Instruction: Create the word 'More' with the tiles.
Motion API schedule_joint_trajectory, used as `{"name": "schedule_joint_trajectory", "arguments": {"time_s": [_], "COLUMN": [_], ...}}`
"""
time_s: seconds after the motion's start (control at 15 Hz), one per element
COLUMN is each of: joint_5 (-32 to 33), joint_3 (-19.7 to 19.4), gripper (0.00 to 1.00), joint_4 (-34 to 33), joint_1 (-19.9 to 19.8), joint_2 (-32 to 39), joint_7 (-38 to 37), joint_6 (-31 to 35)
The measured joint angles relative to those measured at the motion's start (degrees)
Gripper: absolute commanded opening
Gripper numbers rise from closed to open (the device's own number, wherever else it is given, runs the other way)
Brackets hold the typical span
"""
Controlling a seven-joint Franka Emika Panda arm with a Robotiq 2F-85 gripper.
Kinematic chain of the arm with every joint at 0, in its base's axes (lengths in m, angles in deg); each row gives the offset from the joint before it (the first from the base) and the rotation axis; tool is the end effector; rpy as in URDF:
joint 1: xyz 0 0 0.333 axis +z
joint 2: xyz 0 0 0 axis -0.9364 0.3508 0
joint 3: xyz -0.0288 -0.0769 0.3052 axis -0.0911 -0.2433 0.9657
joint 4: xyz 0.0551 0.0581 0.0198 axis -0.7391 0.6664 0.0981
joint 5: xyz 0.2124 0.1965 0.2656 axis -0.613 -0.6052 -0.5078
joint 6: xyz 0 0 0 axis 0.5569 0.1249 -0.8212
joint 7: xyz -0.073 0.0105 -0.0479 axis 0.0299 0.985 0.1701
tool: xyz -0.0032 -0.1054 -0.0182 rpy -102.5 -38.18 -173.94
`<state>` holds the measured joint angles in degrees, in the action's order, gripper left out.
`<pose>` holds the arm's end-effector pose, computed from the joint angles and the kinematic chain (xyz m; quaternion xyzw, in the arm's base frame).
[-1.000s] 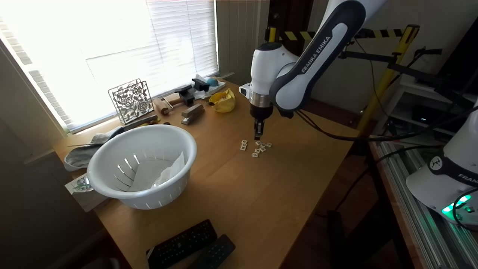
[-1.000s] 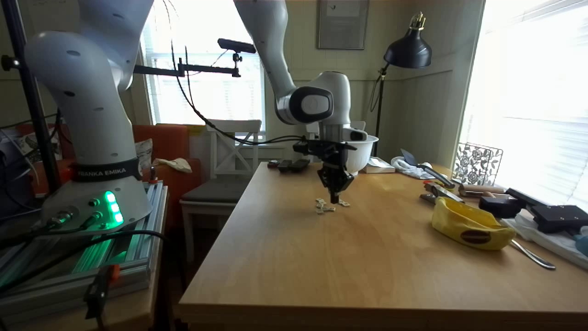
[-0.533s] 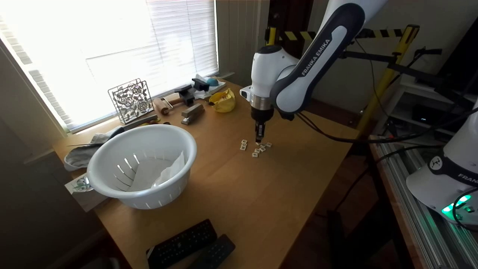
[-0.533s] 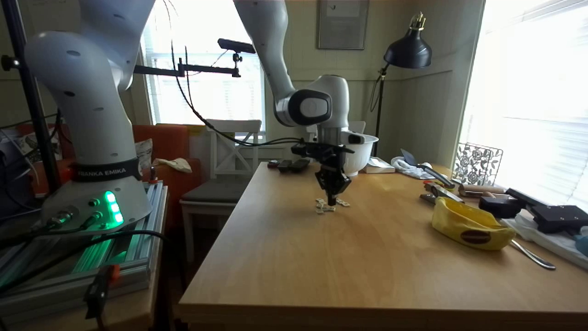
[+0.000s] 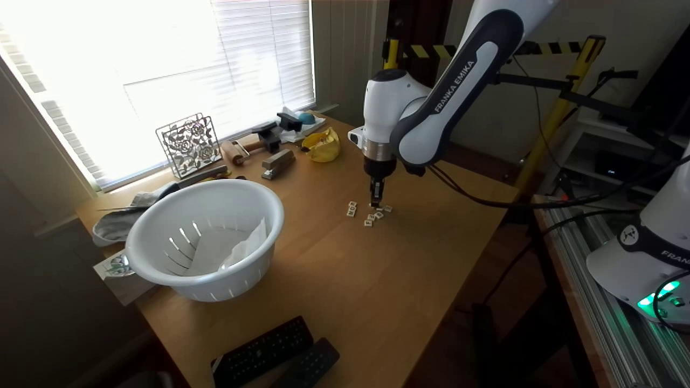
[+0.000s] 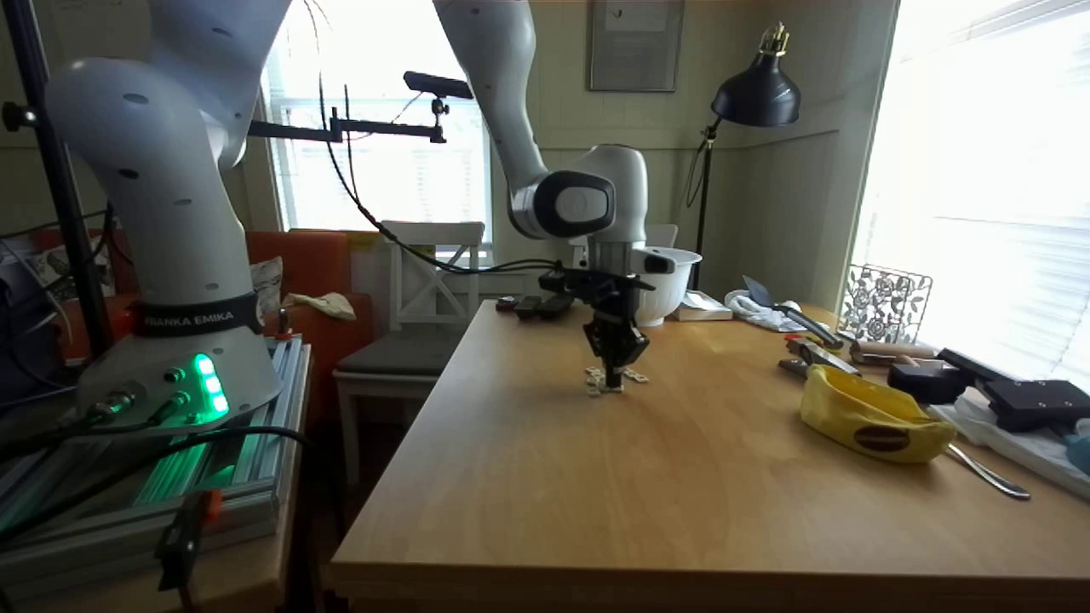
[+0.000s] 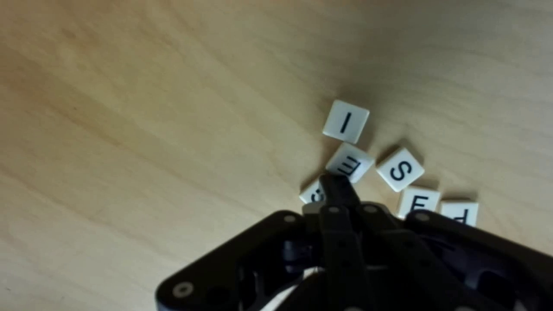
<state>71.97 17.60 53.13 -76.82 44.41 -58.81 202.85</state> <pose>0.5390 -0.1114 0.1477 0.9967 0.0686 0.0042 0.0428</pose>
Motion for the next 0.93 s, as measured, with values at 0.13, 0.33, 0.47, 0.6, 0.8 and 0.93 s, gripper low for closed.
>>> {"name": "schedule_joint_trajectory", "arguments": {"time_s": [0.13, 0.33, 0.47, 0.6, 0.8, 0.93], "joint_5": [0.0, -0.1, -0.1, -0.1, -0.1, -0.1], "joint_3": [-0.3, -0.6, -0.8, -0.9, -0.9, -0.8], "gripper": [0.00, 0.00, 0.00, 0.00, 0.00, 0.00], "joint_4": [0.0, 0.0, 0.0, 0.0, 0.1, 0.5], "joint_1": [-0.2, -0.9, -1.3, -1.7, -2.0, -1.9], "joint_2": [0.0, 0.0, 0.0, 0.0, 0.0, -0.3], "joint_7": [-0.5, -0.8, -0.9, -1.0, -1.1, -1.3], "joint_6": [0.0, 0.0, 0.0, 0.0, 0.0, 0.0]}}
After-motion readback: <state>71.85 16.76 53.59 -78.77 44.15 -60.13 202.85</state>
